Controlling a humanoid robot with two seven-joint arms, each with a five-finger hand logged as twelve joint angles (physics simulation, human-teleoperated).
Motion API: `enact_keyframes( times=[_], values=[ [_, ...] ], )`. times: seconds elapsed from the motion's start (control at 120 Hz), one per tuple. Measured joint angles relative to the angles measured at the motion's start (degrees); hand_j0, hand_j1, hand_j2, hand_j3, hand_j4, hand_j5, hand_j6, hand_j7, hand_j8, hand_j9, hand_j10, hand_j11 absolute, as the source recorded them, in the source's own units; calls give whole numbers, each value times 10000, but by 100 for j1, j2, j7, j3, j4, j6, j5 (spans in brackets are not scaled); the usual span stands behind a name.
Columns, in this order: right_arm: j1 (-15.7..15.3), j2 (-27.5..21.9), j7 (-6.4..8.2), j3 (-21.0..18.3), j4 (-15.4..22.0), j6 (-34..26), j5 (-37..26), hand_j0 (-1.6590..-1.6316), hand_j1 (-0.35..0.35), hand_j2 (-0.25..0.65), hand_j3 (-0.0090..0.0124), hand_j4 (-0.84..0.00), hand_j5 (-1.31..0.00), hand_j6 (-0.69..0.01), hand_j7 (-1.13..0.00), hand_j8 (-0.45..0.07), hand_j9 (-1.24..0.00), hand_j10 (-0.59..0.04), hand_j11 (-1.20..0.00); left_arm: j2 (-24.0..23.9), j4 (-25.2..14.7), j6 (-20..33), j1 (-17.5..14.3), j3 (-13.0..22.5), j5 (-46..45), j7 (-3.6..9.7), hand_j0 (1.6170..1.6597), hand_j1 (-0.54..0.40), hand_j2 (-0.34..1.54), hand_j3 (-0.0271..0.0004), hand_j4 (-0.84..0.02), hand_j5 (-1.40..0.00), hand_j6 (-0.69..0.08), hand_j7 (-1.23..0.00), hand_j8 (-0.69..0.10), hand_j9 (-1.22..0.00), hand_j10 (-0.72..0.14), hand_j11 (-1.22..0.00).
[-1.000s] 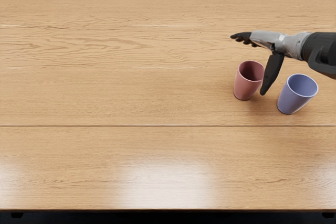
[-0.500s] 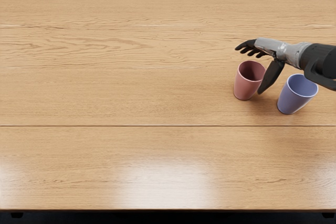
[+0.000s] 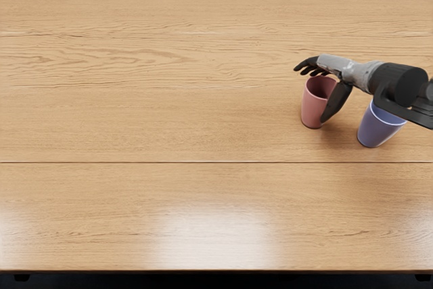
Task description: Pick up cup and place in cup with right hand
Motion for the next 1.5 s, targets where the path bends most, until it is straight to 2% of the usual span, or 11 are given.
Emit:
enact_keyframes(
  times=[0.308, 0.683, 0.792, 0.9, 1.0, 1.075, 1.117, 1.167, 1.192, 1.342, 1.5],
  values=[
    [80, 19, -5, 8, -111, 1, 37, -16580, -736, -420, 0, -2439, -2980, -2420, -3022, -2258, -3001, -1863, -3027, 0, 1, 0, 3, 1, 0, 0, 16581, 3263, 39, -1, -192, -247, -193, -247, -193, -247, -192, -247],
    [-88, 31, 42, -10, -225, -3, 45, -16580, -758, -425, 0, -2356, -2986, -2367, -2988, -2366, -2989, -2256, -2992, 0, 2, 0, 1, 1, 0, 0, 16581, 3264, 39, -1, -192, -247, -193, -247, -192, -247, -191, -246],
    [-116, 33, 44, 0, -245, -12, 55, -16580, -453, -460, 0, -2722, -3272, -2684, -3340, -2717, -3348, -2605, -3347, 0, 1, 0, 0, 0, 0, 0, 16581, 3263, 40, -1, -192, -248, -193, -248, -193, -248, -192, -247],
    [-125, 28, 44, 6, -252, -16, 72, -16580, 17, -519, 0, -3201, -3736, -3116, -3866, -2579, -3880, -3053, -3875, 0, 0, 0, 1, 0, 0, 0, 16581, 3262, 40, -2, -192, -249, -193, -248, -193, -248, -192, -248],
    [-129, 22, 40, 7, -254, -14, 76, -16580, 470, -575, 2, -3653, -4182, -3577, -4371, -2488, -4360, -2852, -4384, 0, 0, 0, 1, 0, 0, 0, 16581, 3261, 41, -2, -193, -250, -194, -249, -193, -249, -192, -249],
    [-130, 20, 37, 7, -256, -15, 71, -16575, 804, -601, -11, -4011, -4511, -3527, -4759, -2472, -4676, -2898, -4718, 0, 1, 0, 2, 0, 0, 0, 16581, 3261, 41, -2, -193, -250, -194, -249, -193, -249, -192, -249],
    [-131, 19, 36, 5, -256, -15, 71, -16573, 978, -598, -3, -4191, -4714, -3642, -4979, -2619, -4878, -2977, -4937, 0, 1, 0, 0, 0, 0, 0, 16581, 3262, 41, -2, -192, -249, -193, -249, -193, -249, -192, -249],
    [-131, 17, 32, 2, -256, -15, 69, -16567, 1042, -370, -11, -4401, -4930, -3610, -5223, -2574, -5084, -2898, -5169, 0, 0, 0, 7, 0, 0, 0, 16581, 3261, 41, -2, -192, -250, -193, -249, -193, -249, -192, -249],
    [-132, 16, 31, 3, -257, -15, 69, -16566, 1073, -256, -1, -4477, -5032, -3548, -5326, -2557, -5193, -2919, -5285, 0, 1, 0, 1, 0, 0, 0, 16581, 3259, 41, -2, -194, -252, -195, -251, -195, -251, -194, -251],
    [-132, 12, 28, 5, -256, -10, 78, -16555, 1213, 151, -6, -4796, -5631, -3327, -5853, -2355, -5772, -2744, -5882, 0, 0, 0, 2, 0, 0, 0, 16581, 3260, 41, -2, -194, -251, -195, -251, -194, -251, -194, -251],
    [-127, -6, 16, 24, -257, -2, 105, -16554, 1174, 948, 0, -5050, -6153, -3682, -6306, -2566, -6269, -3049, -6393, 0, 1, 0, 0, 0, 0, 0, 16581, 3262, 40, -2, -192, -249, -193, -248, -193, -248, -192, -248]
  ],
)
